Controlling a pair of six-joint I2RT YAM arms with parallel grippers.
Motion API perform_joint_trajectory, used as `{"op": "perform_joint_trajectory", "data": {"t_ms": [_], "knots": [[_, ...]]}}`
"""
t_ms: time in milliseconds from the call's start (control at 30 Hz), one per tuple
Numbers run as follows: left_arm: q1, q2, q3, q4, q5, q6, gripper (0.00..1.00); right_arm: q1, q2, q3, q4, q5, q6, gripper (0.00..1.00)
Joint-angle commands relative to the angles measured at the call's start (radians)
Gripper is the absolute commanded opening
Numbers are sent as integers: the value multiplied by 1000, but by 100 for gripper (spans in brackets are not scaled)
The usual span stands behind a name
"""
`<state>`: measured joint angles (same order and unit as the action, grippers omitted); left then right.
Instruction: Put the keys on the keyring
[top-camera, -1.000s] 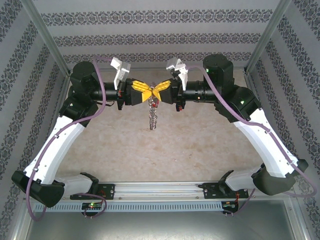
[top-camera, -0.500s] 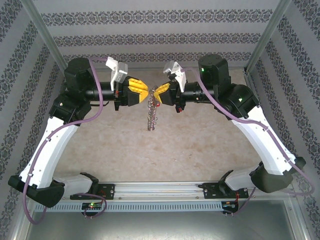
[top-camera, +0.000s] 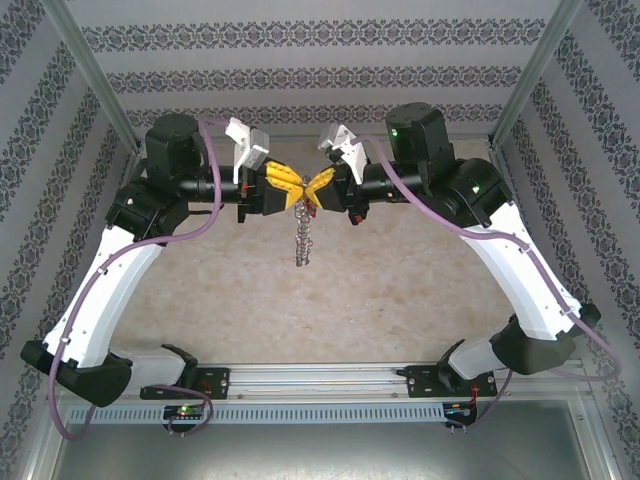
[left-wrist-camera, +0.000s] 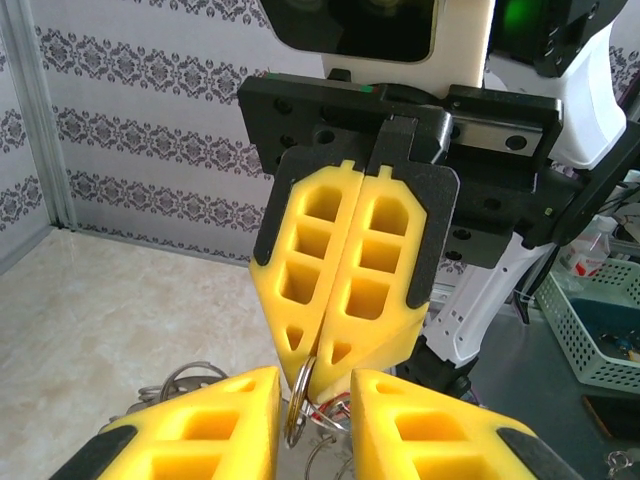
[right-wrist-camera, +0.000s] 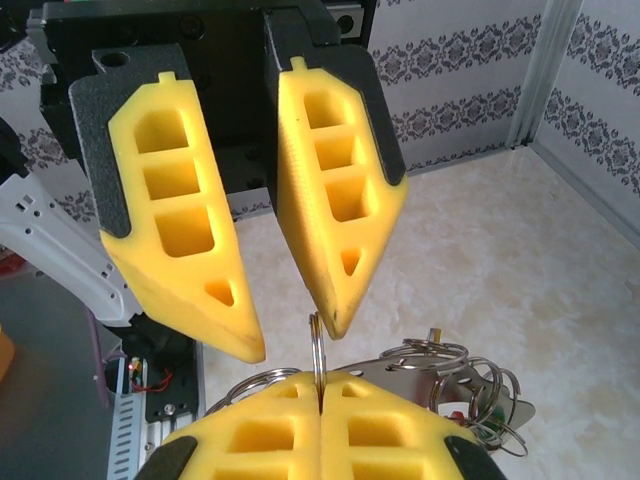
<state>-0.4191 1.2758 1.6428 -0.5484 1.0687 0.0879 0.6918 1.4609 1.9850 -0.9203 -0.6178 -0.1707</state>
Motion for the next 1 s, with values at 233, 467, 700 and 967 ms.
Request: {"op": "perform_joint_trajectory", "data": {"t_ms": [233, 467, 700, 967], "knots": [[-23, 34, 60, -133, -50, 122, 25, 16, 43, 76, -77, 10, -81, 0], [-48, 58, 72, -178, -67, 155, 18, 16, 69, 112, -120, 15, -108, 0], [-51, 57, 69, -194, -70, 158, 14, 9, 62, 106, -110, 8, -115, 0], [-50, 57, 72, -202, -79, 153, 14, 5, 38, 74, -69, -10, -103, 0]]}}
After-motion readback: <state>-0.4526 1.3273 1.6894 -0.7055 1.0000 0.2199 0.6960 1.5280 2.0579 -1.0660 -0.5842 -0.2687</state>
